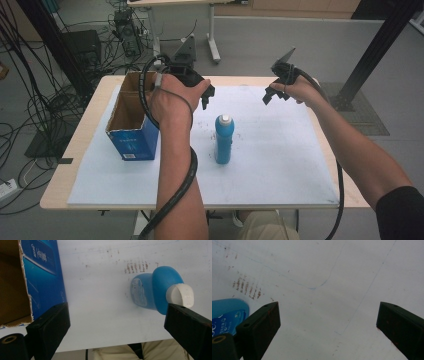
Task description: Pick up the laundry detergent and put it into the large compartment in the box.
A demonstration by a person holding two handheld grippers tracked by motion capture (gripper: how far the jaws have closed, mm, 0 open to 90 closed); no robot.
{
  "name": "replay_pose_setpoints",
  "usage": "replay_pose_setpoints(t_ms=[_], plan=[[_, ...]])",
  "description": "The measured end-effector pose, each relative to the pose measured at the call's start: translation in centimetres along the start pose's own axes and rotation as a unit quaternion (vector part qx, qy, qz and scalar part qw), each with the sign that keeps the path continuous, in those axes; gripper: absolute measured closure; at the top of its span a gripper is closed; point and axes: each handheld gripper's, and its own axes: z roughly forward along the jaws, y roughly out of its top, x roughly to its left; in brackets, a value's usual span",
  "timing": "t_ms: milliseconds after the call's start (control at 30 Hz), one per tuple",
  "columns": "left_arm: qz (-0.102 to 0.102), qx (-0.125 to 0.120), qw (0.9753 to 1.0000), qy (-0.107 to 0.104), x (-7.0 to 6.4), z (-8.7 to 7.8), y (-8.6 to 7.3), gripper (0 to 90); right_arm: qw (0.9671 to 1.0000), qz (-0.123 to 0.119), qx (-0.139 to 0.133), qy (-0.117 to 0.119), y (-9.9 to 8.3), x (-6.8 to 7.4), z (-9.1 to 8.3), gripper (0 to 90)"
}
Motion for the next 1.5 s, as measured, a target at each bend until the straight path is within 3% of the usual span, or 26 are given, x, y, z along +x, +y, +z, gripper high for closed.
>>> replay_pose_setpoints(t_ms=[1500], plan=[[0.004, -0.001, 1.0000, 0.001, 0.02, -0.16, 0.10, 7.1, 1.0000, -0.006, -0.005, -0.002, -0.05, 0.26, -0.63, 5.2]])
